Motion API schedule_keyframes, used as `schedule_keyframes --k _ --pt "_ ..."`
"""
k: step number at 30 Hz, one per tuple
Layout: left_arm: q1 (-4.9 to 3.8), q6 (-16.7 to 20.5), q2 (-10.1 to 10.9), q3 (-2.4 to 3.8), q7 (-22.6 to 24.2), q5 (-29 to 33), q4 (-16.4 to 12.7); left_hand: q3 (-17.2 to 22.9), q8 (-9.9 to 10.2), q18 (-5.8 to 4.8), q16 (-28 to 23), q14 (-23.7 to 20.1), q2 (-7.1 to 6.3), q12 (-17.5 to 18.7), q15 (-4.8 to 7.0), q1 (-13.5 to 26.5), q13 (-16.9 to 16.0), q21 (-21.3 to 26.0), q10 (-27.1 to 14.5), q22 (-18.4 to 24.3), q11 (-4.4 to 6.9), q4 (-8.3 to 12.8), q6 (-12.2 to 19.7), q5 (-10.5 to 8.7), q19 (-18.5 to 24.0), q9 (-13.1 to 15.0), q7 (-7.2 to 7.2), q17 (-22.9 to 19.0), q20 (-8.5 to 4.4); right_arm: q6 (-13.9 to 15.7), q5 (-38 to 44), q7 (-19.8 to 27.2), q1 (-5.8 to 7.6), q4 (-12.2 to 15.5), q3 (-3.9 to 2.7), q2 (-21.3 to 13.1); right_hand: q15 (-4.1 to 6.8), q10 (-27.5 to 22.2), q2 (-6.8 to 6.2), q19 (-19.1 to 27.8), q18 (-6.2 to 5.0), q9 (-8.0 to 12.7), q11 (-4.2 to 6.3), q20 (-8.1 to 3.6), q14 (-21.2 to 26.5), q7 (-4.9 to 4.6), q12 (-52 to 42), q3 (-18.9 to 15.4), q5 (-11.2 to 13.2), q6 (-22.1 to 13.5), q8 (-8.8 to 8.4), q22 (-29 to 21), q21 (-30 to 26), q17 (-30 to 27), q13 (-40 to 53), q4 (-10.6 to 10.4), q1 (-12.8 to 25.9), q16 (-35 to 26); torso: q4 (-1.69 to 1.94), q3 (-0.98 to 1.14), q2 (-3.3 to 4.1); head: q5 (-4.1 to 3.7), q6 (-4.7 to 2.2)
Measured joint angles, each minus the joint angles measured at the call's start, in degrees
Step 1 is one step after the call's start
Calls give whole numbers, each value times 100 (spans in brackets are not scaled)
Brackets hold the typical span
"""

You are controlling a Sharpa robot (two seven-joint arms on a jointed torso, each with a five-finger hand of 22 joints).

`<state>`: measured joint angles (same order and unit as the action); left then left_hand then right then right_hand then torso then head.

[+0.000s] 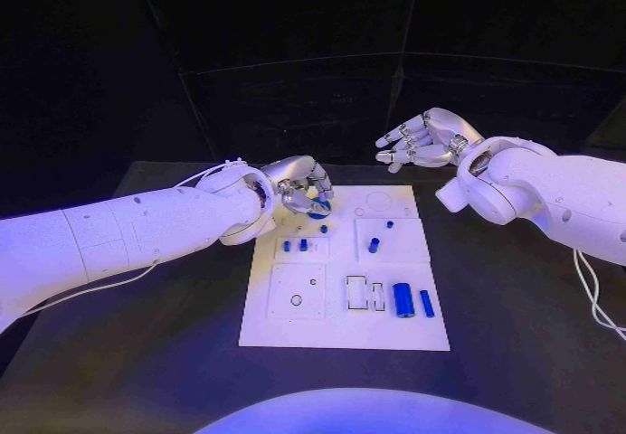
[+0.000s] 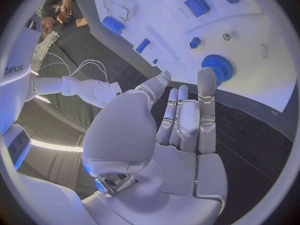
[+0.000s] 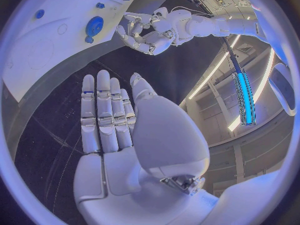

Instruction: Assemble the parts on the task board

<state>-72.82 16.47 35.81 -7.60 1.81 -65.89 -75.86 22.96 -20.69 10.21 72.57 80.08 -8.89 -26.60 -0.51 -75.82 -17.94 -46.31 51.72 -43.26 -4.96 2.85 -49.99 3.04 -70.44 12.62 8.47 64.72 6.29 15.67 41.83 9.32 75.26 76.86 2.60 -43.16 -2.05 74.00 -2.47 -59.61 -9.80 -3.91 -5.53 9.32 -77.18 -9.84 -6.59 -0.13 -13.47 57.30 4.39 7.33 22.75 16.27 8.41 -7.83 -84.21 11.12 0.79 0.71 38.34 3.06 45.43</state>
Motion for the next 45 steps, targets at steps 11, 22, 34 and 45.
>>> schedule_keyframes --k 11,22,34,45 --pt "20 -231 -366 -82 137 -1112 424 15 377 -226 727 368 -75 331 49 75 648 -1452 235 -1454 36 15 -336 0 -857 -406 -49 780 -61 -2 0 4 -1 -9 0 21 0 0 0 0 0 0 0 0 0 0 0 16 0 0 0 -6 1 0 1 -16 0 0 -6 -5 4 -37 -3" --pt "73 -690 -585 -87 51 -1611 721 -17 449 -310 726 368 -75 409 50 75 801 -1525 256 -1568 15 -16 -471 1 -934 -482 -60 752 -55 -3 0 8 -2 -15 0 47 0 0 0 0 0 0 0 0 0 0 0 16 -20 0 0 -5 2 0 -4 -16 0 -21 1 -4 1 -43 10" --pt "156 -993 -700 -87 -31 -1815 871 -34 510 -310 749 367 -75 448 50 75 878 -1596 347 -1645 27 -33 -560 1 -952 -526 -70 750 -73 -2 0 14 -4 -18 0 55 0 0 0 0 0 0 0 0 0 0 0 16 -20 0 0 -4 3 0 -4 -16 0 -21 1 -1 -1 -69 21" --pt "174 -1136 -757 -86 -81 -1879 957 24 577 -309 772 367 13 509 50 -12 987 -1693 482 -1742 34 -25 -654 1 -1007 -588 -79 751 -88 -2 0 19 -5 -24 0 70 0 0 0 0 0 0 0 0 0 0 0 16 -20 0 0 -9 3 0 -3 -16 0 -21 4 1 -3 -77 29"
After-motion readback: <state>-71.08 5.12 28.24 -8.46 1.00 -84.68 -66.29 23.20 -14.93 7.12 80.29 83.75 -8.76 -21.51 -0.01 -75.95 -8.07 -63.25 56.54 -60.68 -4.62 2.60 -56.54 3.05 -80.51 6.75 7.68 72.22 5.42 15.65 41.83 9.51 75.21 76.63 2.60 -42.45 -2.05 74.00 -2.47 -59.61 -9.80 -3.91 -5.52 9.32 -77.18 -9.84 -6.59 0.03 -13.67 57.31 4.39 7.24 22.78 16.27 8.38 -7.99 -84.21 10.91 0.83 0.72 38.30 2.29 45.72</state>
